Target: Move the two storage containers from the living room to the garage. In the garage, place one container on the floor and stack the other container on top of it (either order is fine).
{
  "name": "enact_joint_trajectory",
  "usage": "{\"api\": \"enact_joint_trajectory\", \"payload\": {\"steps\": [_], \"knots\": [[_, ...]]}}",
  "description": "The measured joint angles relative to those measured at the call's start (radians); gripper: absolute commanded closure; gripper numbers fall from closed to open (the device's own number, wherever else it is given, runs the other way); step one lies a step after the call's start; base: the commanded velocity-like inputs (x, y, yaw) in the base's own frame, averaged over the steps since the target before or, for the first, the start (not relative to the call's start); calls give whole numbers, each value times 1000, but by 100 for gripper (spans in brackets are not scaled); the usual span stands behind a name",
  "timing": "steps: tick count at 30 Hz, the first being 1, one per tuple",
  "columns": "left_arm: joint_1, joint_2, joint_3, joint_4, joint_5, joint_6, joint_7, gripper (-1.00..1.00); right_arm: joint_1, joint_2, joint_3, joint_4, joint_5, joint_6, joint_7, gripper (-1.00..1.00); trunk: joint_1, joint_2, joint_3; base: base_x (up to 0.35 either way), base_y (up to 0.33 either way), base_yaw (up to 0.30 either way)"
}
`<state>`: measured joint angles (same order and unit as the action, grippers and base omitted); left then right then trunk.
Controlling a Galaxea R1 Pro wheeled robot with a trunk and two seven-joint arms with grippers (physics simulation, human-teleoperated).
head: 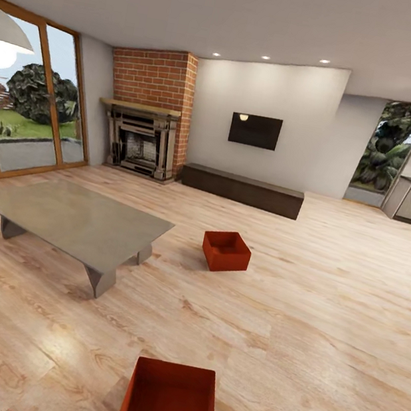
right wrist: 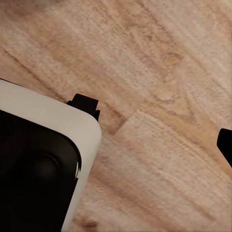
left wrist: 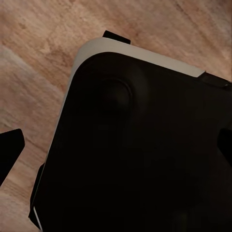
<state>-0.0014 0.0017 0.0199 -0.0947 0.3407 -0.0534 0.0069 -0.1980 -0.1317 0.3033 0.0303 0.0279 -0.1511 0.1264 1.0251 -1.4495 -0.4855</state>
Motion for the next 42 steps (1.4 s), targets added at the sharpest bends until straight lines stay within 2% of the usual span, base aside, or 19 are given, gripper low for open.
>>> {"api": "enact_joint_trajectory", "payload": {"steps": [42], "knots": [[0,0,0,0,0,0,0,-100,0,-2,0,0,0,-2,0,-100,0,0,-67,0,0,0]]}}
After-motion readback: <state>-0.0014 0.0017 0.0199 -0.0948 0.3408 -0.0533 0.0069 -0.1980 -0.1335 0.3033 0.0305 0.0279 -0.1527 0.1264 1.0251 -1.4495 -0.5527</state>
